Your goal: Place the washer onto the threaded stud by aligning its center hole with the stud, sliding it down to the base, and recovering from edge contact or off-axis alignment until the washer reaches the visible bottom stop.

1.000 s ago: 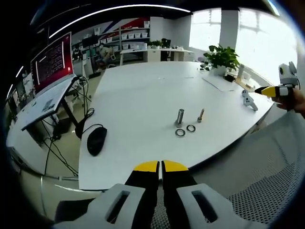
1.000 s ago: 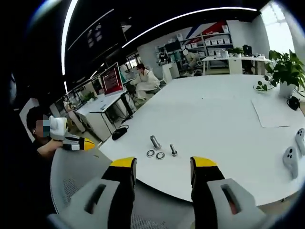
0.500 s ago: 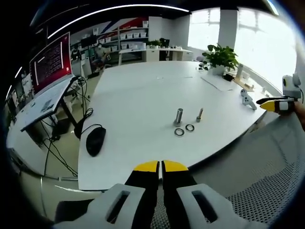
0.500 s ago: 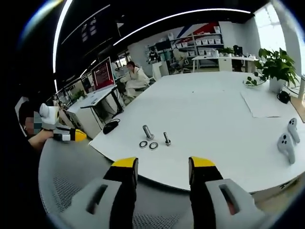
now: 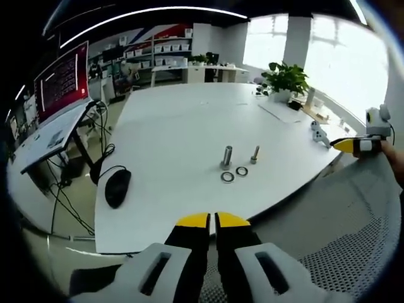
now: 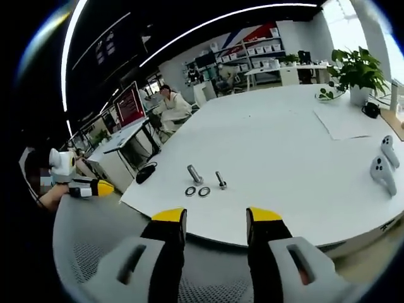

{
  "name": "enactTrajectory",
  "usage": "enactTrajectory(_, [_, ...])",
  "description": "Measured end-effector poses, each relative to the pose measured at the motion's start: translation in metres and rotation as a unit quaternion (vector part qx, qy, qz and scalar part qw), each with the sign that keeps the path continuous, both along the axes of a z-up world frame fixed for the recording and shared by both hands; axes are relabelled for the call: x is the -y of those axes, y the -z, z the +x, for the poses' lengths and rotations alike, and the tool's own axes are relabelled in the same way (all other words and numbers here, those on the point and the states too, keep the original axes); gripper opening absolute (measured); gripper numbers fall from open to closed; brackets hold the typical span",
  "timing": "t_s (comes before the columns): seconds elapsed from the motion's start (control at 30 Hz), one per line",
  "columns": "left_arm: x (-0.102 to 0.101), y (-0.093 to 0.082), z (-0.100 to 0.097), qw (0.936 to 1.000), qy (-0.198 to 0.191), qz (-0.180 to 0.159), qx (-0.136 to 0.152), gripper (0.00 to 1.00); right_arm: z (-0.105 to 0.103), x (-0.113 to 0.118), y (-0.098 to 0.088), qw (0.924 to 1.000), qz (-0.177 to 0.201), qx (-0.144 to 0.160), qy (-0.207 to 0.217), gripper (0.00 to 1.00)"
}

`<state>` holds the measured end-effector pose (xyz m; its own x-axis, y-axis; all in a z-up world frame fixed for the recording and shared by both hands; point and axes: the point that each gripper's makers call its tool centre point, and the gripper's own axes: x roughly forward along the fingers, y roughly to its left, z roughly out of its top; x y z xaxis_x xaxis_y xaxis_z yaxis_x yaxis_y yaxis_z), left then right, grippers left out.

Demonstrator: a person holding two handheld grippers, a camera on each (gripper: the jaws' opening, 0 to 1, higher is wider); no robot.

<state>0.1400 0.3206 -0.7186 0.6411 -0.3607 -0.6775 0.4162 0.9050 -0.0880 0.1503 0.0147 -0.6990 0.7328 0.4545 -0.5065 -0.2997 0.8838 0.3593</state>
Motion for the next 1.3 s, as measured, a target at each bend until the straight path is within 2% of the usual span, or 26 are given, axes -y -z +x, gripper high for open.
enactTrajectory(0.03, [0.002,0.001,-0.002,0.9999,0.011,0.004,-0.004,0.02,0.001,0.0,0.0,0.9999,0.011,0.0,0.005,0.41])
enactTrajectory(0.17, [0.007,0.005,-0.005,0.9984,0.048,0.014,-0.024,0.04,-0.001,-0.002,0.001,1.0,0.007,-0.002,0.003,0.41])
enactTrajectory(0.27, [0.007,0.003,0.0,0.9965,0.074,0.013,-0.036,0.0,0.0,-0.003,0.002,0.9999,0.013,-0.002,0.005,0.41])
enactTrajectory(0.43, [0.001,-0.009,0.025,0.9936,0.105,0.032,-0.023,0.02,-0.001,-0.006,0.005,0.9999,0.009,-0.008,-0.006,0.41])
enactTrajectory(0.57, [0.003,-0.008,0.047,0.9888,0.141,0.049,-0.014,0.06,-0.001,-0.004,0.005,0.9999,0.01,-0.007,-0.003,0.41])
enactTrajectory(0.6, [0.006,-0.003,0.054,0.9879,0.146,0.051,-0.015,0.06,0.0,-0.004,0.005,0.9999,0.011,-0.007,-0.003,0.41])
enactTrajectory(0.67, [0.013,0.009,0.058,0.9844,0.162,0.058,-0.037,0.07,0.0,-0.005,0.005,0.9999,0.01,-0.004,-0.007,0.41])
enactTrajectory(0.77, [0.02,0.025,0.062,0.9708,0.214,0.099,-0.046,0.08,0.0,-0.005,0.005,0.9999,0.009,-0.004,-0.01,0.41])
enactTrajectory(0.83, [0.022,0.032,0.064,0.9649,0.233,0.11,-0.052,0.08,0.001,-0.004,0.004,0.9999,0.009,-0.003,-0.006,0.4])
enactTrajectory(0.97, [0.027,0.045,0.076,0.9611,0.243,0.116,-0.061,0.09,0.003,-0.001,0.003,0.9999,0.013,0.0,0.008,0.39])
enactTrajectory(1.07, [0.029,0.061,0.081,0.9511,0.269,0.134,-0.07,0.09,0.003,0.001,0.002,0.9997,0.015,0.001,0.018,0.38])
enactTrajectory(1.2, [0.031,0.083,0.09,0.9429,0.284,0.151,-0.086,0.09,0.002,0.001,0.001,0.9997,0.017,0.0,0.017,0.38])
enactTrajectory(1.3, [0.034,0.09,0.092,0.9374,0.296,0.158,-0.095,0.09,0.002,0.002,0.0,0.9997,0.017,0.0,0.019,0.38])
